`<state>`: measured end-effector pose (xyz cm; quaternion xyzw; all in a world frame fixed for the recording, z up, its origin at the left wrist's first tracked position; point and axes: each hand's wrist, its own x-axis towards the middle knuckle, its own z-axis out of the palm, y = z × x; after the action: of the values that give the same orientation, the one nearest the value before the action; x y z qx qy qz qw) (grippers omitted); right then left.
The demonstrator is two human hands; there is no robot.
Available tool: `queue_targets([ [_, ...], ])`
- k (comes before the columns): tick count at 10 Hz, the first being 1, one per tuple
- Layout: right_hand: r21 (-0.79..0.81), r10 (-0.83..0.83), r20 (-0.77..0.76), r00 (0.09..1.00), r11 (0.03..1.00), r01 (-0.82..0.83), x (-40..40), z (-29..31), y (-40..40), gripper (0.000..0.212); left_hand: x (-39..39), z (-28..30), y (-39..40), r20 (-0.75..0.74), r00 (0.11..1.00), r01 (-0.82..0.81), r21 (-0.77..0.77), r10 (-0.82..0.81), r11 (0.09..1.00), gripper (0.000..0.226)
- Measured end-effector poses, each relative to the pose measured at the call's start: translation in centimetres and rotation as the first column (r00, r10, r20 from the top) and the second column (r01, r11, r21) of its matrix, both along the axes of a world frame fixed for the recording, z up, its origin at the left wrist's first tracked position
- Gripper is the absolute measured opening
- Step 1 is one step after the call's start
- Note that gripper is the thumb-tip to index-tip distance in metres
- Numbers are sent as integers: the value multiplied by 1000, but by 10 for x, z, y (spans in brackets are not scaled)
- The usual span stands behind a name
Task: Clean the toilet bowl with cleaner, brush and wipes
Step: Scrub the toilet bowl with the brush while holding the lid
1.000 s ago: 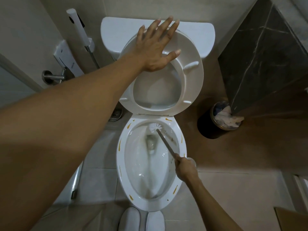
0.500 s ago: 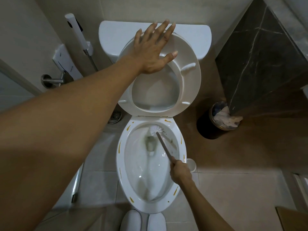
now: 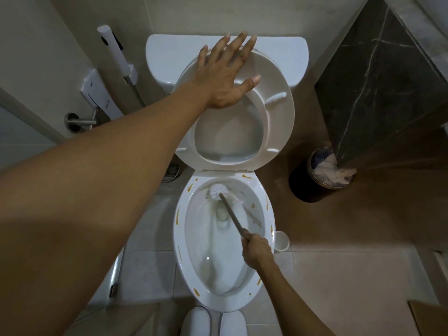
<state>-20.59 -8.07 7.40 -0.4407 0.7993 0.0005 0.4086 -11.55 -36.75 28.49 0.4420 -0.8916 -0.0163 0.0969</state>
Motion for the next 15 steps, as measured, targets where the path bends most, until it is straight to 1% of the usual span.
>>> queue_targets([
  [2, 24, -64, -22, 998, 998, 64, -23, -4, 8, 38, 1, 1, 0, 3, 1000, 0, 4, 0, 1000, 72],
  [3, 13, -135, 82, 988, 991, 134, -24, -6, 11, 40, 0, 0, 0, 2, 1000, -1, 1, 1, 1000, 72],
  [4, -34, -77, 197, 977, 996, 86, -13, -6, 12, 38, 0, -1, 0, 0, 1000, -3, -6, 3, 1000, 72],
  [5, -51, -91, 212, 973, 993, 104, -17, -7, 18, 37, 0, 0, -2, 7, 1000, -2, -6, 2, 1000, 72],
  [6, -42, -190, 191, 963, 979, 201, -32, -10, 19, 38, -1, 0, 0, 6, 1000, -6, 0, 6, 1000, 72],
  [7, -29, -196, 198, 960, 978, 206, -29, -13, 16, 38, -1, 0, 0, 7, 1000, -8, -4, 8, 1000, 72],
  [8, -10, -94, 272, 958, 995, 101, -13, -15, 13, 38, 0, 0, 0, -3, 1000, -7, 8, 7, 1000, 72],
  [9, -14, -91, 253, 963, 995, 98, -16, -16, 8, 38, 0, 1, -1, 5, 1000, -2, 7, 2, 1000, 71],
  [10, -29, -187, 189, 964, 980, 196, -30, -18, 4, 37, 0, 1, -1, 10, 1000, 0, 1, 0, 1000, 72],
  [11, 38, -188, 203, 961, 982, 184, -30, -17, -1, 38, 0, 1, -1, 9, 1000, 2, 4, -2, 1000, 72],
  [12, 133, -75, 240, 968, 990, 43, -25, -7, -6, 39, 0, 1, 0, 13, 1000, -1, -5, 1, 1000, 71],
  [13, 240, -8, 290, 957, 968, -65, -35, 16, -17, 35, 0, 1, 0, 14, 1000, 5, -1, -5, 1000, 71],
  [14, 311, 166, 266, 950, 918, -247, -48, 37, -24, 36, 1, 2, -1, 10, 1000, 7, 5, -8, 1000, 71],
  [15, 265, 114, 278, 954, 945, -190, -43, 36, -27, 36, 0, 2, -1, 17, 1000, 6, 0, -6, 1000, 72],
])
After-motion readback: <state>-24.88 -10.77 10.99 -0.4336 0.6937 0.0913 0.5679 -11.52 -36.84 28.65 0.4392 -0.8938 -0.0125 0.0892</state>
